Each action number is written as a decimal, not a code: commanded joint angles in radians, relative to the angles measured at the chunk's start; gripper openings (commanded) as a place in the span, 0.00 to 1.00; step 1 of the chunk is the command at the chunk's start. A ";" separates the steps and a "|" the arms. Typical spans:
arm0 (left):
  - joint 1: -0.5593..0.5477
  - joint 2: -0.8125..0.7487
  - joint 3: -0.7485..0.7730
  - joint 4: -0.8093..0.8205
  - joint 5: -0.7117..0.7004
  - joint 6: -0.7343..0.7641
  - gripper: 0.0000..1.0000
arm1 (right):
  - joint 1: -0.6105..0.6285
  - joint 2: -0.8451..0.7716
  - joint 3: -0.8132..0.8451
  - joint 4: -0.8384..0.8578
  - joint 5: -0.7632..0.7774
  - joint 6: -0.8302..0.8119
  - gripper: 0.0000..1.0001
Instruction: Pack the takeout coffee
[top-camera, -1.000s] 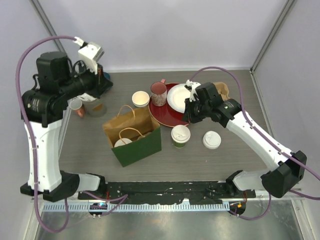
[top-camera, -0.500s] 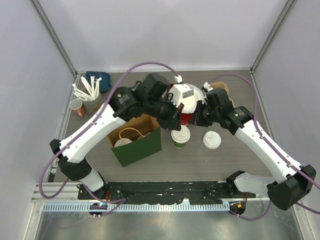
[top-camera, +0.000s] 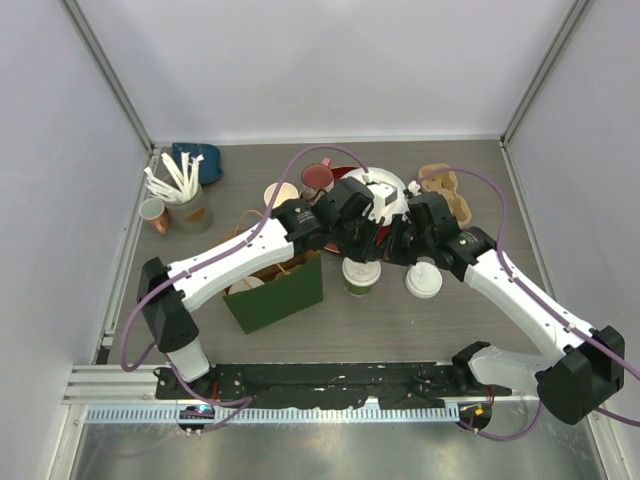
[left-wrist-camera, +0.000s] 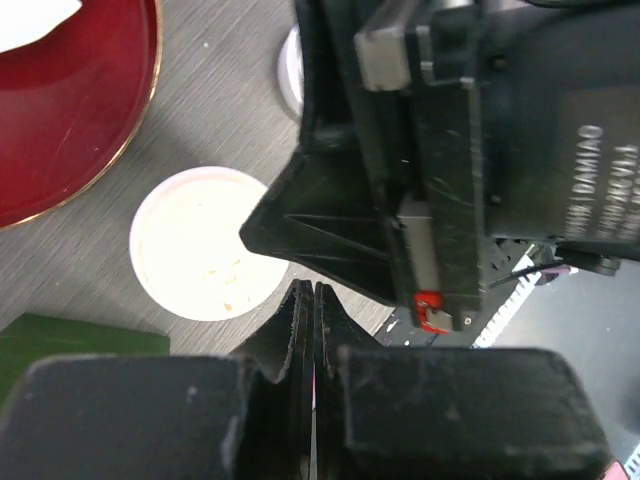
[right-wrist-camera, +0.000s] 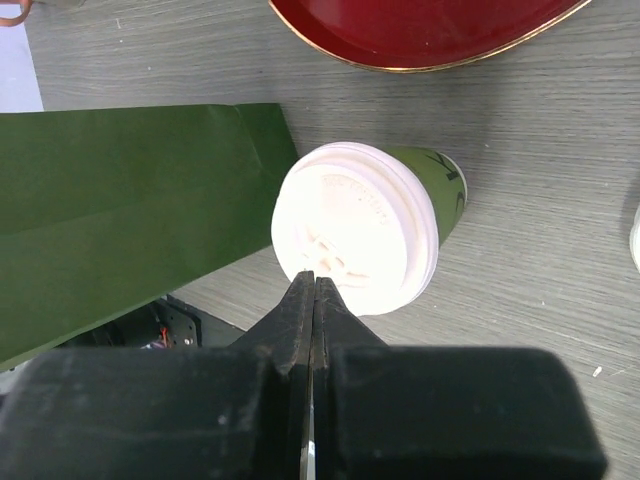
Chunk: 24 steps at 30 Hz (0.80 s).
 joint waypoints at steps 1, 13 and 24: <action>0.034 -0.012 -0.011 0.094 -0.082 -0.053 0.00 | -0.004 0.015 0.058 0.040 -0.030 0.004 0.01; 0.067 0.089 -0.070 0.060 -0.030 -0.119 0.00 | -0.002 0.012 -0.044 0.049 -0.027 0.034 0.01; 0.098 0.074 -0.265 0.159 -0.128 -0.041 0.00 | -0.002 0.043 -0.082 0.068 -0.009 -0.002 0.01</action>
